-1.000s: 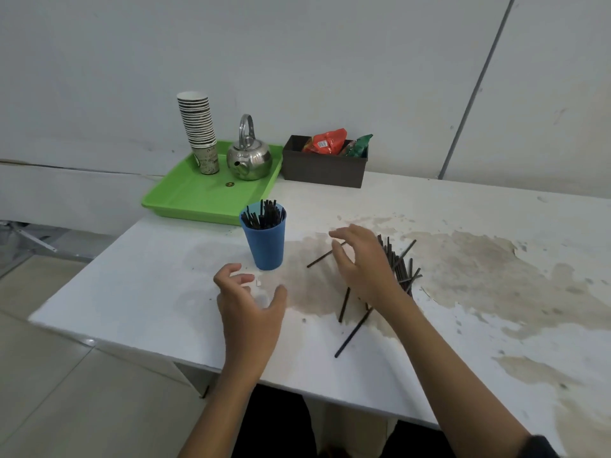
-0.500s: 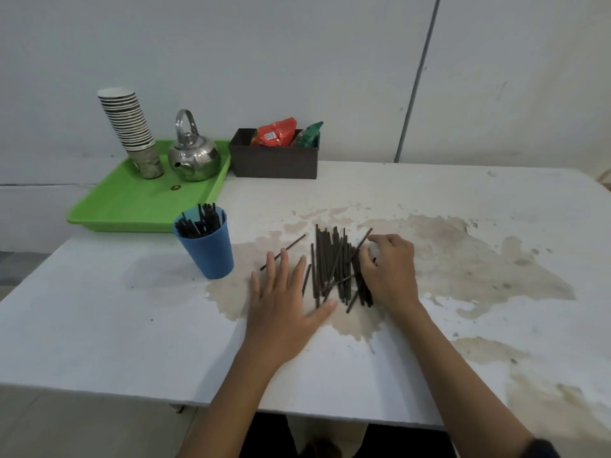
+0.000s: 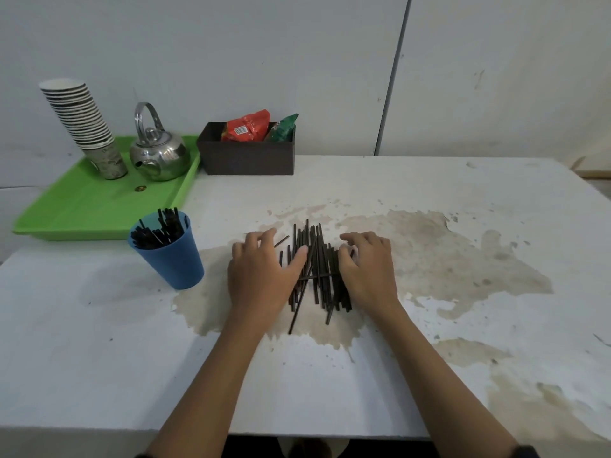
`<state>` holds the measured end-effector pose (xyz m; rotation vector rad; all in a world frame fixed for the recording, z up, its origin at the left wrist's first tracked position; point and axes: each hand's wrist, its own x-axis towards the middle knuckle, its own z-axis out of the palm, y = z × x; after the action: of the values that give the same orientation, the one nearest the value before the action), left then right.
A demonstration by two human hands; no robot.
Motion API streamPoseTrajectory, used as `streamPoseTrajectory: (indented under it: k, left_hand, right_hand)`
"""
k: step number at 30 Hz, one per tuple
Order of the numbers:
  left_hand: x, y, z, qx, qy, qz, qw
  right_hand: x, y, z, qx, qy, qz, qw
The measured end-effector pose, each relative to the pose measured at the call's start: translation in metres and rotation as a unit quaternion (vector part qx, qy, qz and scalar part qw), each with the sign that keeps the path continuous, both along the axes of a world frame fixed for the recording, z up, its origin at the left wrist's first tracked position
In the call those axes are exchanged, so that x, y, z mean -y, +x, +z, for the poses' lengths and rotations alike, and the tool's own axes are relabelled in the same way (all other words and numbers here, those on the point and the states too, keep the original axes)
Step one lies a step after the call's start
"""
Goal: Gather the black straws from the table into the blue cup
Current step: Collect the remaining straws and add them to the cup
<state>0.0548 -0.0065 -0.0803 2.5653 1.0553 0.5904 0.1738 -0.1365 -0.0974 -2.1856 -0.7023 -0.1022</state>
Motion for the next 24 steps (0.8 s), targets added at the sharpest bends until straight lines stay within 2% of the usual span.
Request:
streamPoseTrajectory:
  k: [4, 9, 12, 20, 24]
  left_hand:
    - [-0.003, 0.019, 0.014, -0.083, -0.095, 0.001, 0.992]
    - [-0.001, 0.032, 0.026, -0.114, -0.065, -0.013, 0.991]
    - [-0.004, 0.033, 0.035, -0.127, -0.095, -0.024, 0.987]
    - [-0.018, 0.033, 0.035, -0.116, -0.207, -0.035, 0.971]
    - [-0.021, 0.033, 0.033, -0.078, -0.282, -0.017, 0.956]
  right_hand:
    - [0.001, 0.001, -0.002, 0.007, 0.012, 0.001, 1.0]
    - [0.004, -0.001, -0.003, -0.03, 0.069, 0.017, 0.997]
    - [0.005, -0.001, -0.005, -0.053, 0.083, 0.018, 0.995]
    - [0.008, 0.003, -0.009, -0.003, 0.055, 0.034, 0.998]
    - [0.008, 0.003, -0.01, -0.014, 0.073, 0.033, 0.997]
